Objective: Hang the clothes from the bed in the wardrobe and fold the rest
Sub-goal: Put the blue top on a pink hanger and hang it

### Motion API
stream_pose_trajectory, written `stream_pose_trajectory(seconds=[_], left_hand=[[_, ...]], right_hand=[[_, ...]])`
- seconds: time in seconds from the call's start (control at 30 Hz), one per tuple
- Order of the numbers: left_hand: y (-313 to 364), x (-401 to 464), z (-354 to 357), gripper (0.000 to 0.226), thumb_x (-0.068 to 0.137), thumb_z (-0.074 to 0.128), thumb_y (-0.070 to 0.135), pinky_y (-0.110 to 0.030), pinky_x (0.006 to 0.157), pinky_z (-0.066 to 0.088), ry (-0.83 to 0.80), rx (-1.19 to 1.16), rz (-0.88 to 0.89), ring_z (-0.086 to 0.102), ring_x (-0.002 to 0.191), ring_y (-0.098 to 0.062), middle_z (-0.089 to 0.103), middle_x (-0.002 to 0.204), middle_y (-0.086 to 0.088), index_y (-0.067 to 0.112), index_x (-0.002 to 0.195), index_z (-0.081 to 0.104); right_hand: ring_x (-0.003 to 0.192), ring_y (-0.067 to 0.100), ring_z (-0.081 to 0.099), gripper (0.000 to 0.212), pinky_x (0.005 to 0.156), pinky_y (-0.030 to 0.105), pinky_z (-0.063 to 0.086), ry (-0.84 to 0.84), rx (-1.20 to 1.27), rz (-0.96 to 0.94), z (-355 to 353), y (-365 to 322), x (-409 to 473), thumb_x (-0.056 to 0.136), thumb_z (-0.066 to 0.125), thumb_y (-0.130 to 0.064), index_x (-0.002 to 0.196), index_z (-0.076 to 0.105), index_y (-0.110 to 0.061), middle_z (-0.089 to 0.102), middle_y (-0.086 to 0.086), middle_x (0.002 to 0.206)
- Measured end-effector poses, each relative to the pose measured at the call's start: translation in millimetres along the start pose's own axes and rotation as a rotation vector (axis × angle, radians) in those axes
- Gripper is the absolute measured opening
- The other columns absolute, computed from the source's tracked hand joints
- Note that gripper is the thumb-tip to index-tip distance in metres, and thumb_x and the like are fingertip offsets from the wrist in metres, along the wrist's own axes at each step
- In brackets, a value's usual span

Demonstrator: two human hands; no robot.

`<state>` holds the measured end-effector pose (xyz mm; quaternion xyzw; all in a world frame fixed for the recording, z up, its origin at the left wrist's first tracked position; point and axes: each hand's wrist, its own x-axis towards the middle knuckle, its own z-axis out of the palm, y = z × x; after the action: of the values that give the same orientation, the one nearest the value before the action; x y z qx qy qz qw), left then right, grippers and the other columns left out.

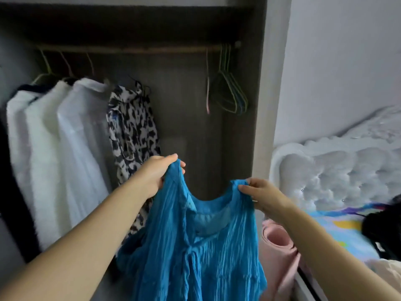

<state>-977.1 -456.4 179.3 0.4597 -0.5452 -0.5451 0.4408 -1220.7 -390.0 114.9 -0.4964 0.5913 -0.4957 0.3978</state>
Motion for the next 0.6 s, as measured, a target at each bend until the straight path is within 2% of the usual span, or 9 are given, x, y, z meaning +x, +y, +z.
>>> stream_pose_trajectory(seconds=[0.07,0.2,0.3,0.37,0.47,0.53,0.6], left_hand=[[8.0,15.4,-16.9,0.036,0.100,0.044,0.023,-0.017,0.042,0.047,-0.045,0.020,0.001,0.062,0.046,-0.012,0.064,0.064,-0.007,0.005,0.077,0.064],[22.8,47.8,-46.1,0.036,0.101,0.042,0.020,-0.017,0.039,0.046,-0.085,-0.049,-0.013,0.063,0.044,-0.011,0.067,0.056,-0.007,0.002,0.079,0.064],[27.9,70.7,-60.5,0.035,0.101,0.042,0.019,-0.017,0.038,0.046,-0.104,-0.075,-0.030,0.063,0.043,-0.011,0.067,0.053,-0.006,0.001,0.080,0.063],[25.4,85.7,-65.7,0.035,0.101,0.042,0.018,-0.017,0.038,0.046,-0.113,-0.082,-0.041,0.063,0.043,-0.011,0.066,0.052,-0.005,0.001,0.079,0.063],[14.1,104.9,-70.4,0.036,0.101,0.042,0.018,-0.017,0.042,0.049,-0.140,-0.066,-0.088,0.063,0.043,-0.011,0.066,0.052,-0.005,0.002,0.077,0.063],[6.8,120.2,-74.4,0.036,0.101,0.043,0.019,-0.018,0.045,0.050,-0.142,-0.036,-0.105,0.064,0.047,-0.011,0.067,0.055,-0.005,0.002,0.079,0.065],[6.4,135.2,-78.4,0.034,0.100,0.044,0.020,-0.019,0.046,0.050,-0.131,-0.023,-0.108,0.065,0.049,-0.010,0.069,0.058,-0.005,0.003,0.080,0.066]], right_hand=[[0.077,0.024,0.060,0.013,0.069,0.038,0.048,0.040,-0.107,-0.002,30.3,-14.3,20.9,0.092,0.061,-0.019,0.082,0.062,-0.010,0.063,0.013,0.085],[0.090,0.027,0.064,0.023,0.083,0.039,0.056,0.015,-0.314,0.032,68.7,-50.9,56.1,0.094,0.056,-0.023,0.103,0.062,-0.002,0.063,0.016,0.096],[0.076,0.017,0.061,0.021,0.066,0.028,0.055,0.014,-0.460,0.073,80.4,-85.6,84.0,0.095,0.051,-0.014,0.107,0.063,-0.001,0.063,0.008,0.089],[0.077,0.021,0.063,0.022,0.069,0.033,0.053,0.213,-0.566,-0.056,76.9,-111.3,105.9,0.093,0.051,-0.012,0.103,0.066,-0.001,0.067,0.010,0.090],[0.083,0.027,0.062,0.023,0.072,0.032,0.048,0.628,-0.608,-0.400,66.1,-158.4,131.4,0.093,0.049,-0.017,0.098,0.068,-0.004,0.068,0.014,0.094],[0.093,0.028,0.060,0.026,0.082,0.038,0.050,0.711,-0.593,-0.524,62.2,-192.7,155.1,0.095,0.047,-0.018,0.108,0.064,-0.004,0.063,0.015,0.106],[0.108,0.033,0.056,0.033,0.091,0.041,0.047,0.687,-0.694,-0.462,61.4,-218.9,187.8,0.098,0.046,-0.024,0.122,0.054,-0.003,0.055,0.017,0.122]])
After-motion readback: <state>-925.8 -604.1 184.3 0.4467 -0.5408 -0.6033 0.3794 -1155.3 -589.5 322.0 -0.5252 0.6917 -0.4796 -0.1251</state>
